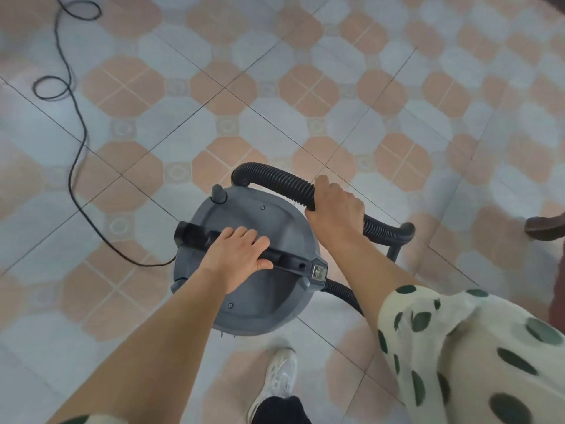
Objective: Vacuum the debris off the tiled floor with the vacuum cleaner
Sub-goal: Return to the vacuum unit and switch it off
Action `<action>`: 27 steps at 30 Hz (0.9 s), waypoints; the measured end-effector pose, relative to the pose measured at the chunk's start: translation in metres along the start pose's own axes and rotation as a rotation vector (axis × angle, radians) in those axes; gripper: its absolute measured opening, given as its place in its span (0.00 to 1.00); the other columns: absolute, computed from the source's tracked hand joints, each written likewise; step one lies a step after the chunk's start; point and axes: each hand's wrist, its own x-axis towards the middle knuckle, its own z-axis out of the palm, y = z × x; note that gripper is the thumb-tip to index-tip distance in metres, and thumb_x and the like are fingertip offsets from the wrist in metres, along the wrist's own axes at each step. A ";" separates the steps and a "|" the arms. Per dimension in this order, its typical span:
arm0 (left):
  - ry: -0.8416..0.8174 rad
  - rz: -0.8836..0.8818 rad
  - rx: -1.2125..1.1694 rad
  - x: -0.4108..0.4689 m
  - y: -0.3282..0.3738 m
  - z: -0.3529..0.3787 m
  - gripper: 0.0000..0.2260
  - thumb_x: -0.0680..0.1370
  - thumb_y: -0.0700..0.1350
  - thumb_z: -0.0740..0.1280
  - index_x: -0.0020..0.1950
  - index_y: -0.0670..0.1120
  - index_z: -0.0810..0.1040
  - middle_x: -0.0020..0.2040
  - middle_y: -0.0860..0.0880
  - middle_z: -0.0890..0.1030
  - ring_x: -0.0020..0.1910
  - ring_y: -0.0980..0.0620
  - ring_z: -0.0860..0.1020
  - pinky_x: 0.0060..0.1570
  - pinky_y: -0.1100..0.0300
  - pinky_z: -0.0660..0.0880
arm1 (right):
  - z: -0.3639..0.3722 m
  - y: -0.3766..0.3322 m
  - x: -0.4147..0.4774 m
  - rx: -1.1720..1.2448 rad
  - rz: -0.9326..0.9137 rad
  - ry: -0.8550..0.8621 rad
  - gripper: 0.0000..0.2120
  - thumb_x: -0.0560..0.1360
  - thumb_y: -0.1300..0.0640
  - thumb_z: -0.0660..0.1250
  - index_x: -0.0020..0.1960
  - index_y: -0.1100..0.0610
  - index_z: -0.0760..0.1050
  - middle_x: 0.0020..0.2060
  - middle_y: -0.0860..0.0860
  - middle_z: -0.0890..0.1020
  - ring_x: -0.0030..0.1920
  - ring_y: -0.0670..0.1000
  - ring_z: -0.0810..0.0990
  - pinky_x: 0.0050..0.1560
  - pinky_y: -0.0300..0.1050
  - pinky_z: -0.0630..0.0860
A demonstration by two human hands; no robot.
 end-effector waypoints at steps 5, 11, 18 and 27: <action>0.016 -0.099 -0.002 0.090 -0.057 -0.008 0.20 0.75 0.61 0.55 0.45 0.46 0.74 0.36 0.49 0.74 0.35 0.47 0.72 0.38 0.54 0.70 | -0.034 -0.008 0.116 -0.041 -0.099 0.000 0.15 0.79 0.53 0.63 0.60 0.57 0.64 0.43 0.52 0.70 0.42 0.56 0.74 0.40 0.48 0.66; -0.042 -0.202 0.014 0.177 -0.134 -0.017 0.21 0.75 0.62 0.53 0.46 0.47 0.74 0.37 0.49 0.74 0.36 0.48 0.72 0.38 0.55 0.68 | -0.070 -0.025 0.242 -0.108 -0.158 0.046 0.14 0.79 0.53 0.64 0.60 0.57 0.64 0.42 0.51 0.70 0.39 0.54 0.71 0.39 0.47 0.65; -0.118 -0.362 -0.102 0.290 -0.275 -0.036 0.23 0.76 0.61 0.46 0.55 0.47 0.70 0.46 0.48 0.74 0.46 0.46 0.72 0.48 0.53 0.67 | -0.125 -0.083 0.416 -0.112 -0.274 0.085 0.15 0.79 0.53 0.63 0.61 0.57 0.64 0.48 0.53 0.76 0.45 0.56 0.79 0.40 0.47 0.67; -0.045 -0.489 -0.053 0.404 -0.478 -0.047 0.17 0.77 0.60 0.53 0.47 0.48 0.73 0.38 0.50 0.73 0.38 0.47 0.72 0.40 0.53 0.70 | -0.192 -0.168 0.641 -0.094 -0.429 0.066 0.16 0.79 0.50 0.64 0.61 0.57 0.64 0.49 0.53 0.77 0.46 0.56 0.79 0.44 0.49 0.72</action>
